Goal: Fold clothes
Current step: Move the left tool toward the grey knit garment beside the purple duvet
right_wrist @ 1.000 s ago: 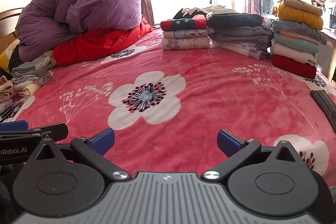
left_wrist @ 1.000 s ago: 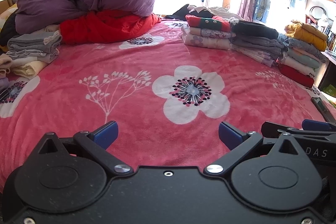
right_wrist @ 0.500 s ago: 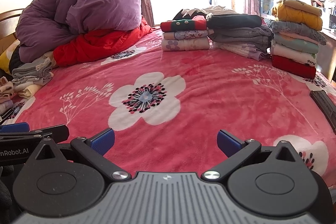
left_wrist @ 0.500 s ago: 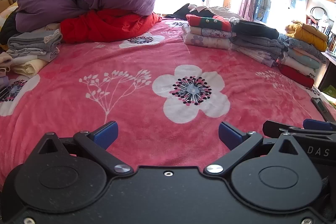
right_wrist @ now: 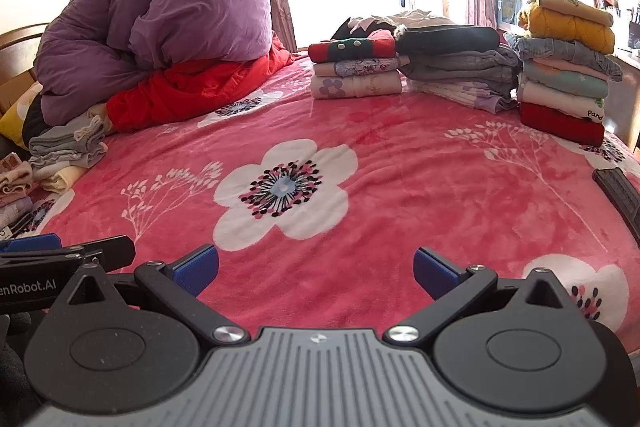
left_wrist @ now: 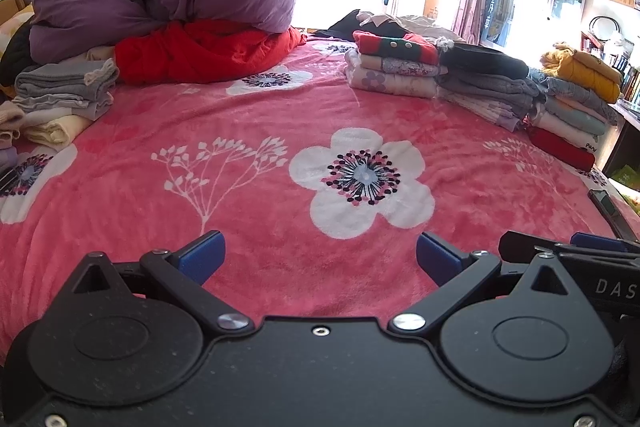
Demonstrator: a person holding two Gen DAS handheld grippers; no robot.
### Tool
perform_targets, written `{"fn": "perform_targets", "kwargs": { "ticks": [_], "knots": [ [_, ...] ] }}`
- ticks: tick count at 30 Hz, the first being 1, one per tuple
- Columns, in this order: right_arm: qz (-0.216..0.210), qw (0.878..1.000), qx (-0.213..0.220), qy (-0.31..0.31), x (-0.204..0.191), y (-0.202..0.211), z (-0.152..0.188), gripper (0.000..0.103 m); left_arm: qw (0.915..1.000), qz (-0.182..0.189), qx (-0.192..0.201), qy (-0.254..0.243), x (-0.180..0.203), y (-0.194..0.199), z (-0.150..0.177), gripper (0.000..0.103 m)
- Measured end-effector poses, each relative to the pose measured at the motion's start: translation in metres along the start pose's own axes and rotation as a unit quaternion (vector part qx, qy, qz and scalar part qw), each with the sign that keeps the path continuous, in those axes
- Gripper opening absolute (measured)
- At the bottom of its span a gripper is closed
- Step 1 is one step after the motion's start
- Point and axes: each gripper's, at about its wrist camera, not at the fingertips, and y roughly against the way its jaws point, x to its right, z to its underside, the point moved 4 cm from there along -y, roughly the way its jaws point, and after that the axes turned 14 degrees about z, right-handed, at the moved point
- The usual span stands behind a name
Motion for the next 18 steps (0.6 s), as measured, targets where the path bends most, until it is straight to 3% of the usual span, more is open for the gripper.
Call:
{"fn": "perform_targets", "kwargs": {
  "ticks": [10, 18],
  "knots": [
    [-0.023, 0.999, 0.023, -0.013, -0.011, 0.002, -0.004, 0.103, 0.9998, 0.004, -0.006, 0.016, -0.020, 0.010, -0.007, 0.103],
    [-0.077, 0.996, 0.043, 0.014, -0.041, -0.005, -0.017, 0.103, 0.9972, -0.029, 0.051, 0.047, -0.070, 0.039, -0.026, 0.103]
  ]
}}
